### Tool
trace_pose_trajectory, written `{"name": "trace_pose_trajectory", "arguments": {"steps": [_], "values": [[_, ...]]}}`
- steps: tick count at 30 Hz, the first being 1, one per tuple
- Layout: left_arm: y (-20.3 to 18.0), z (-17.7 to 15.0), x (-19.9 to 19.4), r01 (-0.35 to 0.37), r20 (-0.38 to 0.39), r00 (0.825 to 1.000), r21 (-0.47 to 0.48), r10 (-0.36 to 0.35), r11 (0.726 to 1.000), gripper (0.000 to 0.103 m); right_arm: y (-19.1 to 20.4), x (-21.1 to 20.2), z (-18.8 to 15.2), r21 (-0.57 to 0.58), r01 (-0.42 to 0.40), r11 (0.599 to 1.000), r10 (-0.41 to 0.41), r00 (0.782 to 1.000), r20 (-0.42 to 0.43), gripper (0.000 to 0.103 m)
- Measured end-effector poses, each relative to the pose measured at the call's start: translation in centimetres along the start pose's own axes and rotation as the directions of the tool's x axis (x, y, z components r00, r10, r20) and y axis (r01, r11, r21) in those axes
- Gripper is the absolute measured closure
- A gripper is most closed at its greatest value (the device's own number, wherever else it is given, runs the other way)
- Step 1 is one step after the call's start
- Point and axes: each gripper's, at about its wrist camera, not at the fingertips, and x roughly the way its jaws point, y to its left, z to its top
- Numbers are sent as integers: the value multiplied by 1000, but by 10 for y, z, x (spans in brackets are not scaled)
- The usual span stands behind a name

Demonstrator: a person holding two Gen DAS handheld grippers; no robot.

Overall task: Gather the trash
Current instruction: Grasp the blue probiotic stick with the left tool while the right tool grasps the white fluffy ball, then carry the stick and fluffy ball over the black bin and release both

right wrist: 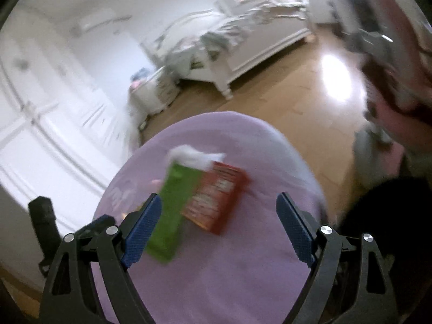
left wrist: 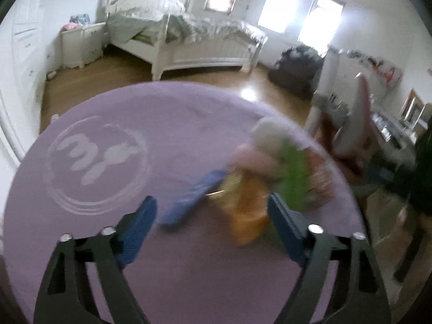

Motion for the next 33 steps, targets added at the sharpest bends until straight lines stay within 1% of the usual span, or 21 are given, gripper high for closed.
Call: {"name": "trace_pose_trajectory", "arguments": {"steps": [2, 4, 7, 10, 13, 14, 15, 16, 17, 18, 19, 20, 21, 23, 25, 26, 27, 29, 31, 33], "values": [[12, 0, 6, -10, -32, 999, 15, 10, 1000, 34, 19, 21, 12, -54, 0, 999, -1, 1000, -24, 18], [19, 1, 14, -8, -70, 998, 46, 11, 999, 43, 33, 44, 22, -93, 5, 996, -9, 999, -42, 18], [18, 6, 25, -8, -111, 994, 115, 21, 993, 51, 50, 79, 38, -131, 24, 991, -34, 996, -77, 18], [18, 8, 35, -5, -130, 991, 173, 28, 985, 51, 64, 111, 51, -188, 59, 980, -80, 991, -107, 18], [19, 12, 39, 12, -138, 990, 221, 19, 975, 51, 73, 143, 59, -251, 101, 963, -143, 978, -154, 18], [20, 12, 40, 16, -138, 990, 230, 16, 973, 51, 75, 153, 60, -274, 114, 955, -167, 970, -179, 21], [18, 14, 42, 15, -138, 990, 249, 20, 968, 51, 76, 163, 60, -297, 127, 947, -195, 958, -211, 31], [18, 14, 44, 9, -134, 991, 265, 27, 964, 55, 75, 171, 59, -312, 138, 940, -217, 947, -237, 37], [18, 15, 45, -3, -128, 991, 278, 40, 961, 59, 74, 175, 57, -319, 136, 938, -222, 942, -250, 47], [17, 15, 47, -26, -116, 991, 297, 63, 955, 67, 73, 177, 54, -324, 127, 938, -216, 942, -258, 55], [17, 14, 47, -41, -107, 991, 304, 77, 952, 75, 74, 178, 52, -325, 122, 938, -211, 944, -255, 56], [19, 15, 48, -54, -98, 991, 301, 87, 952, 80, 75, 177, 52, -322, 122, 939, -205, 949, -239, 62], [23, 16, 47, -64, -92, 991, 279, 93, 958, 87, 75, 174, 52, -313, 117, 943, -193, 955, -225, 64], [32, 19, 46, -39, -95, 994, 215, 61, 976, 90, 76, 159, 55, -268, 71, 961, -118, 979, -165, 66], [39, 18, 41, -56, -80, 994, 166, 70, 985, 90, 76, 137, 59, -230, 46, 972, -70, 993, -95, 66], [44, 17, 35, -61, -59, 996, 140, 69, 988, 90, 76, 123, 60, -214, 37, 976, -48, 998, -46, 66], [46, 16, 29, -51, -45, 997, 116, 57, 992, 90, 76, 104, 61, -198, 20, 980, -18, 1000, 12, 66], [48, 15, 11, -29, -7, 1000, 66, 30, 997, 90, 77, 74, 60, -178, -9, 984, 23, 996, 82, 66], [43, 15, -4, -9, 24, 1000, 49, 8, 999, 90, 77, 46, 56, -160, -36, 986, 57, 990, 128, 66], [31, 17, -22, 26, 63, 998, 46, -29, 999, 90, 71, 15, 48, -141, -57, 988, 82, 981, 175, 66]]}}
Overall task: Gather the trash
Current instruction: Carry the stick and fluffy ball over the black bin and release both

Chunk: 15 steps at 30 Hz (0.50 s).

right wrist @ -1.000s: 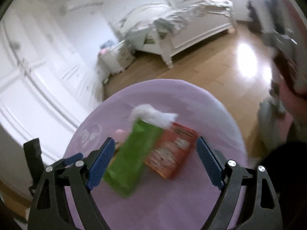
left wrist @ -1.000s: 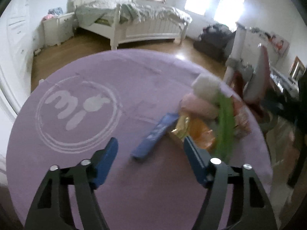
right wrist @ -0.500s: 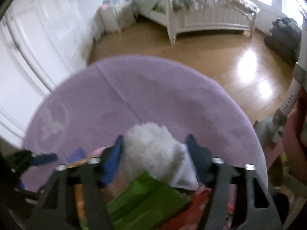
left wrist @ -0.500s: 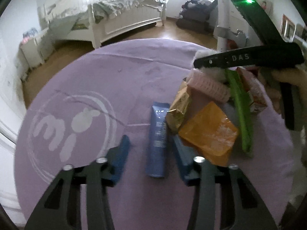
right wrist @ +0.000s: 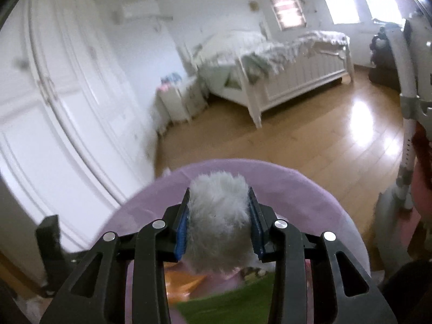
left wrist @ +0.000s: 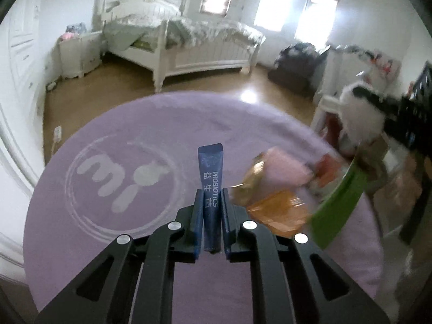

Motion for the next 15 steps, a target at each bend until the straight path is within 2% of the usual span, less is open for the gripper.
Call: {"name": "trace_pose_trajectory", "arguments": {"steps": [3, 7, 15], "values": [[-31, 5, -19, 49, 42, 998, 29, -50, 998, 90, -11, -43, -6, 42, -14, 999, 11, 997, 71, 66], [-80, 12, -28, 131, 61, 989, 85, -137, 988, 90, -41, -102, -15, 110, -9, 994, -4, 993, 117, 66], [-182, 1, -9, 268, 12, 961, 184, -275, 946, 90, -101, -179, -64, 216, 112, 970, -140, 983, 118, 66]]}}
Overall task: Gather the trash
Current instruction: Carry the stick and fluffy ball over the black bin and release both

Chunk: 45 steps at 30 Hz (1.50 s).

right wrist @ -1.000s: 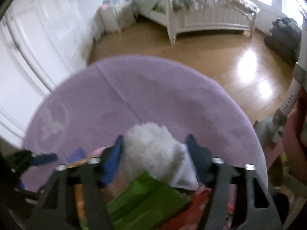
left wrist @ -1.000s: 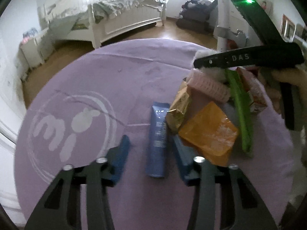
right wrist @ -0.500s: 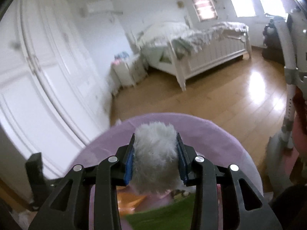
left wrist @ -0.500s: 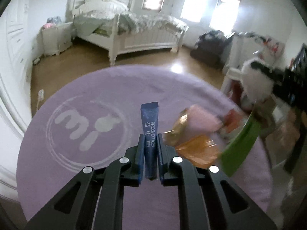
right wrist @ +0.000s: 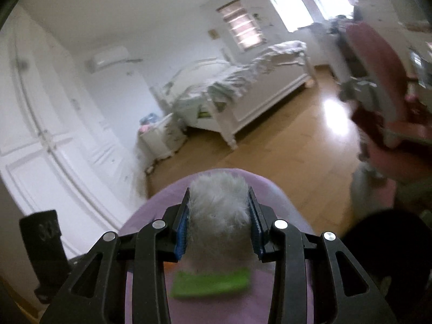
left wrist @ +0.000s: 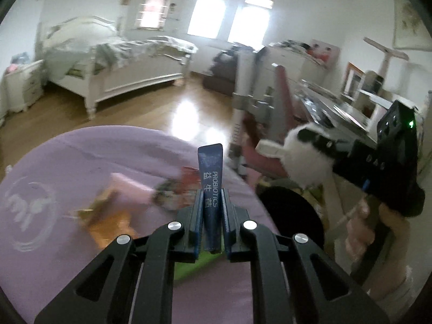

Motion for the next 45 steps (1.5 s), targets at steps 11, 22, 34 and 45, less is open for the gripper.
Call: {"name": "trace_pose_trajectory", "arguments": {"steps": [11, 22, 34, 45], "values": [[-103, -9, 80, 175, -110, 980, 86, -165, 981, 90, -127, -73, -34, 157, 241, 958, -248, 968, 23, 65], [-163, -23, 132, 262, -209, 951, 148, -229, 954, 89, -193, -86, -47, 231, 322, 918, -330, 944, -3, 65], [-181, -40, 157, 265, -276, 937, 164, -214, 950, 89, -210, -71, -56, 267, 326, 907, -327, 944, -44, 65], [-189, -43, 164, 221, -291, 943, 183, -162, 958, 37, -212, -71, -60, 306, 315, 898, -316, 948, -50, 32]]}}
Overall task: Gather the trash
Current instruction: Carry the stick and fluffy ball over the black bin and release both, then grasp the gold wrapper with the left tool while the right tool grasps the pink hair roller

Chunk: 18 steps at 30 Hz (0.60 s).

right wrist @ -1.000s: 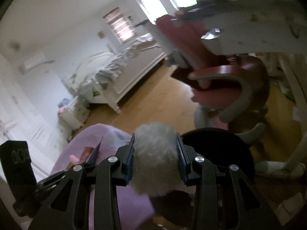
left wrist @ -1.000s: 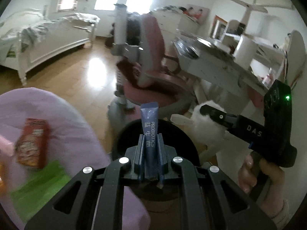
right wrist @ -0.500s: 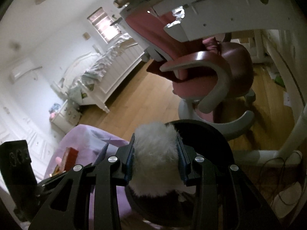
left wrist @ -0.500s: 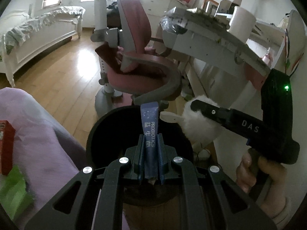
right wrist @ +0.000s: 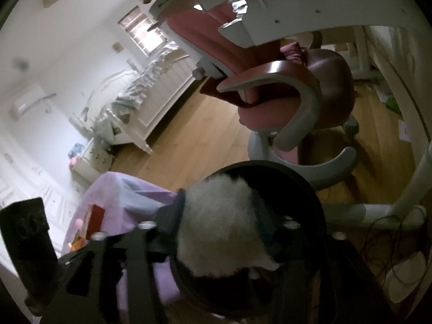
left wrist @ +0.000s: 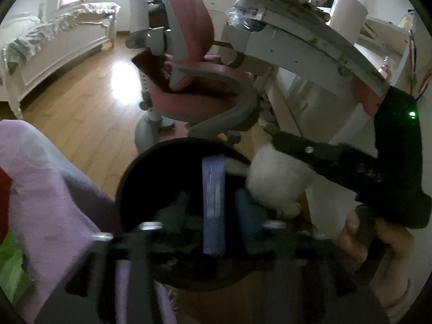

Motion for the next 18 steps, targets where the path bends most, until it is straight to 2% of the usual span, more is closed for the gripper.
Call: {"name": "trace_pose_trajectory", "arguments": {"steps": [1, 2, 7, 11, 18], "values": [[1, 0, -4, -11, 20, 1000, 0, 11, 1000, 23, -1, -1, 0, 7, -1, 1000, 1, 1000, 8, 28], [1, -1, -8, -16, 38, 999, 0, 16, 1000, 20, 0, -3, 0, 12, -1, 1000, 0, 1000, 15, 25], [11, -3, -24, -44, 64, 997, -15, 45, 999, 20, 3, -3, 0, 14, 5, 1000, -5, 1000, 8, 23], [32, -10, -47, -61, 96, 993, -68, 68, 996, 20, 19, 0, -4, -5, -6, 1000, 6, 1000, -13, 23], [104, -33, -109, -132, 180, 968, -220, 174, 966, 17, 77, 21, -21, -110, -60, 992, 49, 994, -100, 21]]}}
